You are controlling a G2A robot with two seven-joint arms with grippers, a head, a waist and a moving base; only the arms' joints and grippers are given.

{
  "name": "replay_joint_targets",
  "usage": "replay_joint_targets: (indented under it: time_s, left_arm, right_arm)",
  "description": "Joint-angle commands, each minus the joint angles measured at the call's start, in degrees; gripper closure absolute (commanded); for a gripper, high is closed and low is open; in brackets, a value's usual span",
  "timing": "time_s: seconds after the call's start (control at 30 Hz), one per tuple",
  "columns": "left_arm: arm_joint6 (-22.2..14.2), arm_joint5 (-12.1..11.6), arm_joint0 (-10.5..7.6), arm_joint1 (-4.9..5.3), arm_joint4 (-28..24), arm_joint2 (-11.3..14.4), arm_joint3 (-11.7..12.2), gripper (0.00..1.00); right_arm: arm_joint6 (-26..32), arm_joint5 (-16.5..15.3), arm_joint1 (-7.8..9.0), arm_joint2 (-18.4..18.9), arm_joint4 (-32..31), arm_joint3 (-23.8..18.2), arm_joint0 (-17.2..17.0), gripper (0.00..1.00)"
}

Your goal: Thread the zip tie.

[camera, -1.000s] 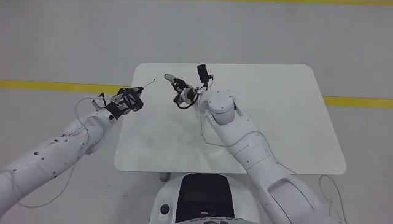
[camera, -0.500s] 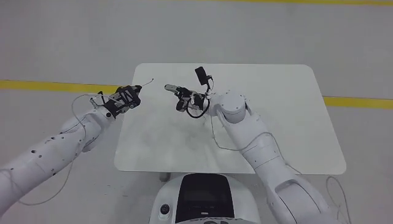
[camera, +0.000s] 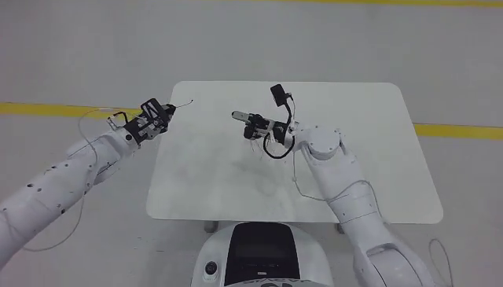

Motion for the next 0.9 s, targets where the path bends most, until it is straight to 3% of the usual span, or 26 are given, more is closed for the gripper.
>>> replay_joint_targets:
  time_s: [0.0,0.2,0.5,0.63,0.67,0.87]
  left_arm:
    - [0.18,-2.84,-0.31,-0.08,-0.86,-0.6,0.95,1.0]
    - [0.94,-12.21,-1.27,-0.38,-5.26,-2.35,3.31,1.0]
    - [-0.22,-12.48,-1.56,-0.48,-5.87,-2.0,3.12,1.0]
    - [-3.51,-12.48,-1.51,-0.96,-15.85,-2.65,3.21,1.0]
    - [-5.42,-12.48,-1.81,-1.04,-19.75,-2.41,2.8,1.0]
    - [-11.6,-12.48,-4.68,-0.73,-31.28,0.6,0.35,1.0]
  right_arm:
    - [1.81,-1.36,0.35,0.32,1.08,-0.33,-0.21,0.0]
    - [3.67,-4.4,1.14,0.55,3.4,-0.9,-0.74,0.0]
    - [3.74,-5.17,1.32,0.65,4.13,-0.94,-0.92,0.0]
    - [3.74,-5.17,1.32,0.65,4.13,-0.94,-0.92,0.0]
    - [3.74,-5.17,1.32,0.65,4.13,-0.94,-0.92,0.0]
    - [3.74,-5.17,1.32,0.65,4.13,-0.94,-0.92,0.0]
